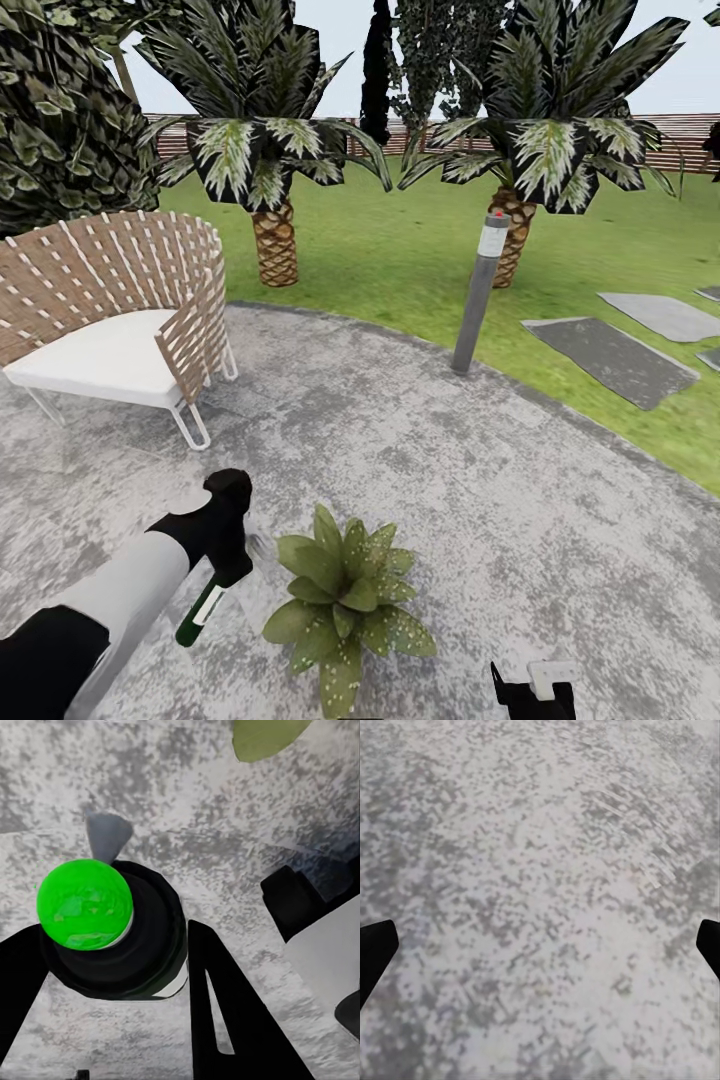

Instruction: Pick up the pesticide atomizer in the garden and spray insectifuge to fully cover both potted plants in the garden.

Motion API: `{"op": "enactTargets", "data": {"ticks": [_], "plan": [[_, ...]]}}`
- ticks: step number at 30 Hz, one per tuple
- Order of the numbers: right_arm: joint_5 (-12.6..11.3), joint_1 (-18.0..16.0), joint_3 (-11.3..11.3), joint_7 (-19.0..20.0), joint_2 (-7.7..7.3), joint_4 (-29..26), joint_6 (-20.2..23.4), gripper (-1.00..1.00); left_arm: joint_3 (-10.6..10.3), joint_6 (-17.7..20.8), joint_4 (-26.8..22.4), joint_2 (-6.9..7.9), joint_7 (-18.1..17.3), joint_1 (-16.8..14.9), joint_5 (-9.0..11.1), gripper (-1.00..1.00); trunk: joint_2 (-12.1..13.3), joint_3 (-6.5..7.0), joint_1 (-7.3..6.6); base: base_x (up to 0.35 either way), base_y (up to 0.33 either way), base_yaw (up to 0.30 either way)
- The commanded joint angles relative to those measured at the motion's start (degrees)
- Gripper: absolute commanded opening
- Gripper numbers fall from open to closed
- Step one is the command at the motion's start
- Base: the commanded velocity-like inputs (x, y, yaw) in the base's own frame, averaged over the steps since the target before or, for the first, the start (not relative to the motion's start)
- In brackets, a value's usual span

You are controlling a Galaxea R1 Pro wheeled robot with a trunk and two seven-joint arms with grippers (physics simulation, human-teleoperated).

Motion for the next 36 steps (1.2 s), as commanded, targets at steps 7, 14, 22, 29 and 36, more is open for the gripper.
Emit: {"op": "enactTargets", "data": {"ticks": [7, 14, 22, 29, 36], "plan": [[0.6, 0.0, -0.5, 0.0, 0.0, 0.0, -0.2, 1.0, -0.5, 0.4, 0.0, -0.65, -0.6, -1.8, -0.2, -1.0, 0.0, -0.06, -0.01, 0.14, 0.0, -0.001], [0.5, -0.1, -0.5, 0.0, 0.0, 0.1, -0.2, 1.0, -0.5, 0.6, 0.2, 0.42, -0.5, -0.4, -0.2, -1.0, 0.0, -0.06, -0.01, 0.028, 0.0, 0.0], [0.7, 0.0, -0.4, 0.2, 0.0, 0.0, -0.2, 1.0, 0.3, 0.8, 2.6, 2.84, -0.6, 1.1, 0.2, -1.0, 0.0, -0.06, -0.01, 0.0, 0.0, 0.0], [0.6, -0.1, -0.5, 0.0, -0.08, 0.1, -0.2, 1.0, 0.8, 0.8, 2.5, 2.97, -0.7, 1.6, 0.4, -1.0, 0.0, -0.06, -0.01, 0.0, 0.0, 0.0], [0.5, -0.1, -0.5, 0.0, -0.09, 0.1, -0.2, 1.0, 3.7, 0.8, 2.2, 2.86, -0.6, 1.6, 0.3, -1.0, 0.0, -0.06, -0.01, -0.182, 0.101, 0.0]]}}
